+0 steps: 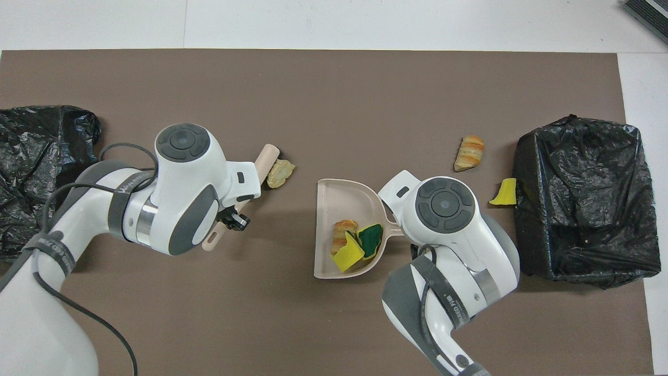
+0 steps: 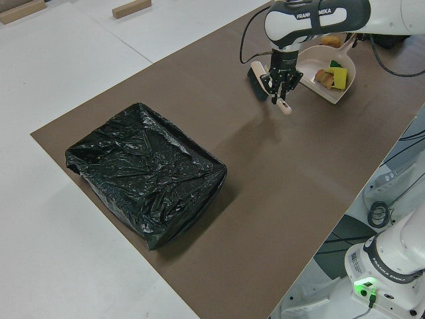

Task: Sweep and dump trash in bin
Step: 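Sweep the bread chunk into the dustpan with the left gripper's brush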

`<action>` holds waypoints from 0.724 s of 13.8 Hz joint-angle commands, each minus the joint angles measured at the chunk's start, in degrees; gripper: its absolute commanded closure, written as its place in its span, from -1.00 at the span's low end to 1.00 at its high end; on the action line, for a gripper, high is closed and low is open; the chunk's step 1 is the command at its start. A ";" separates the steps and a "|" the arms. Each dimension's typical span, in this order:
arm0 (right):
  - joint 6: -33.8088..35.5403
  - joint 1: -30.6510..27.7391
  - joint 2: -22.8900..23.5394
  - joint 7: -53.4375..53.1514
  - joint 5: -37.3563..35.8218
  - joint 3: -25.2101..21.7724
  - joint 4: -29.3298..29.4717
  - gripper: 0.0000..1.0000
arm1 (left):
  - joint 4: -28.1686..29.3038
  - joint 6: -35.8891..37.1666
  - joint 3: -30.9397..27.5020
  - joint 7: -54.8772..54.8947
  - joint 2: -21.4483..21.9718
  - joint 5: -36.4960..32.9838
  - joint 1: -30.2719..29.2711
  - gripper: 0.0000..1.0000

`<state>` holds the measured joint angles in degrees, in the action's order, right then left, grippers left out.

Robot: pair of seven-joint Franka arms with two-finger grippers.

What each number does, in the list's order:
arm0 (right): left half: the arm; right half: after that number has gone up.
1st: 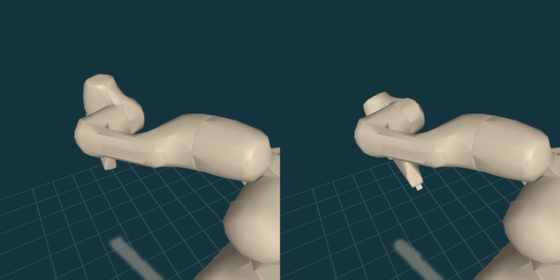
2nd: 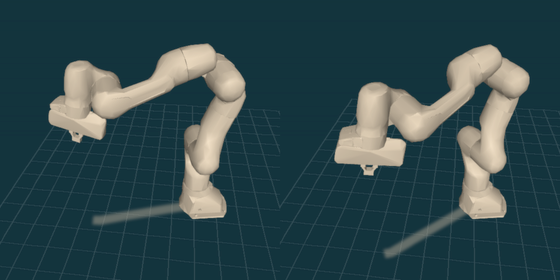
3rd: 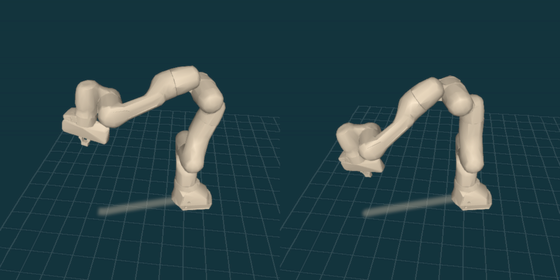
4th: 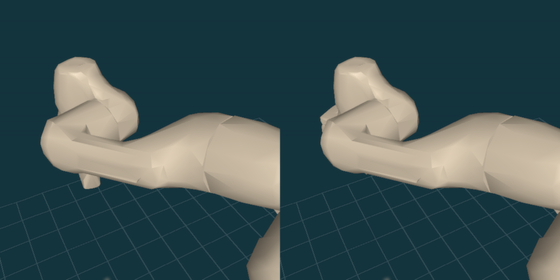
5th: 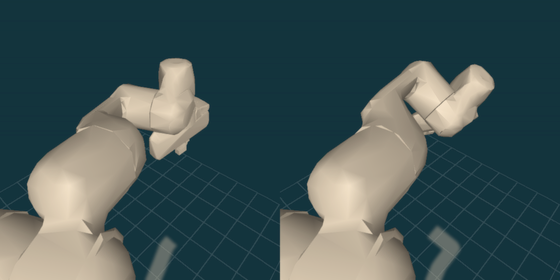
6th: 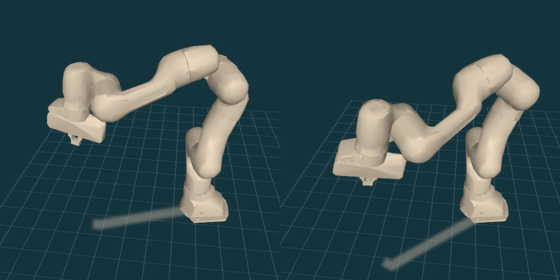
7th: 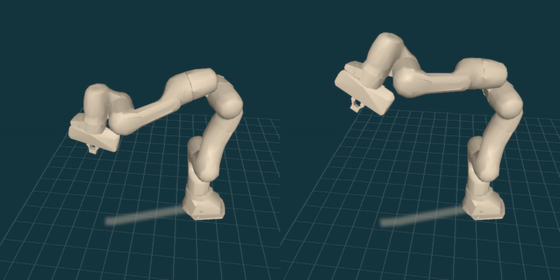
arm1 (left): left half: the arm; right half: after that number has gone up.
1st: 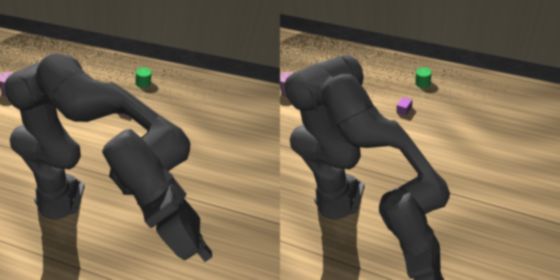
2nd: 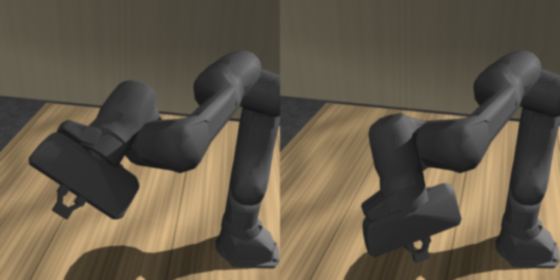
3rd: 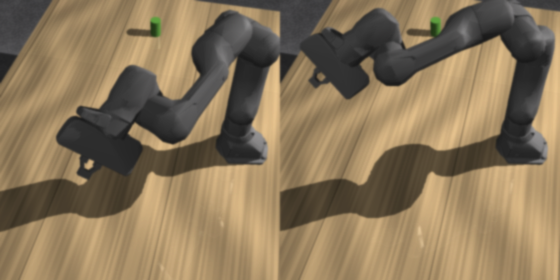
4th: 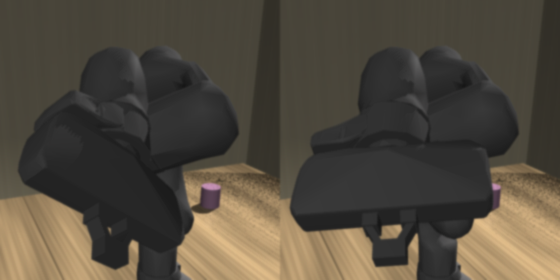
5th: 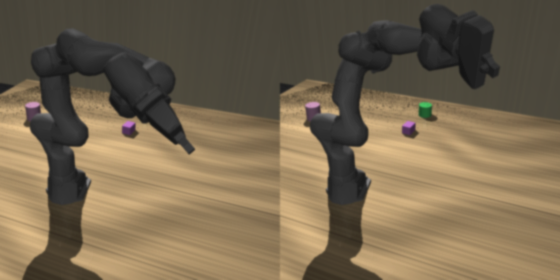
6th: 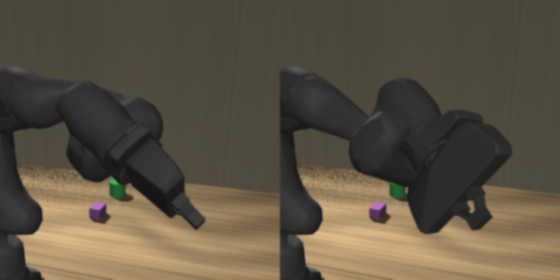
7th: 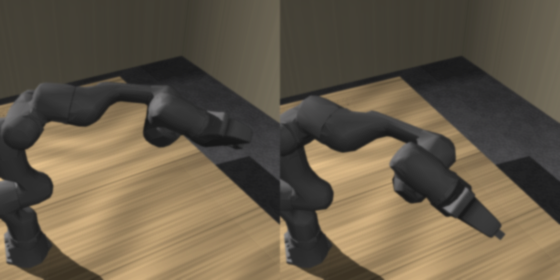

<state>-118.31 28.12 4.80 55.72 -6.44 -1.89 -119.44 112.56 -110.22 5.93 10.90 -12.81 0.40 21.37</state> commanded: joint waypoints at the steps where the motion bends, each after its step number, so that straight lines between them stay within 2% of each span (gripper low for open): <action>1: -1.22 -0.53 -1.73 0.27 -0.95 0.22 -1.94 1.00 | 4.24 1.23 -1.01 0.27 3.84 4.77 7.71 1.00; 4: -1.22 -0.53 -1.73 0.27 -0.95 0.22 -1.94 1.00 | 4.07 3.79 -1.01 -2.70 4.55 10.48 10.97 1.00; 6: -1.13 -0.53 -1.73 0.18 -0.95 0.22 -1.94 1.00 | 3.45 3.88 -0.92 -5.09 4.46 10.94 11.59 1.00; 9: -1.74 -1.40 -1.38 0.00 0.28 0.22 -1.68 1.00 | 0.92 6.15 -1.70 -6.32 5.17 12.08 10.11 1.00; 10: -2.53 -1.41 -1.20 0.00 0.28 0.22 -1.50 1.00 | -0.66 7.47 -1.71 -7.11 4.82 12.08 7.92 1.00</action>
<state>-118.48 27.82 4.80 55.71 -6.35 -1.95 -119.55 113.85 -105.92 4.85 4.90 -9.20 11.23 31.70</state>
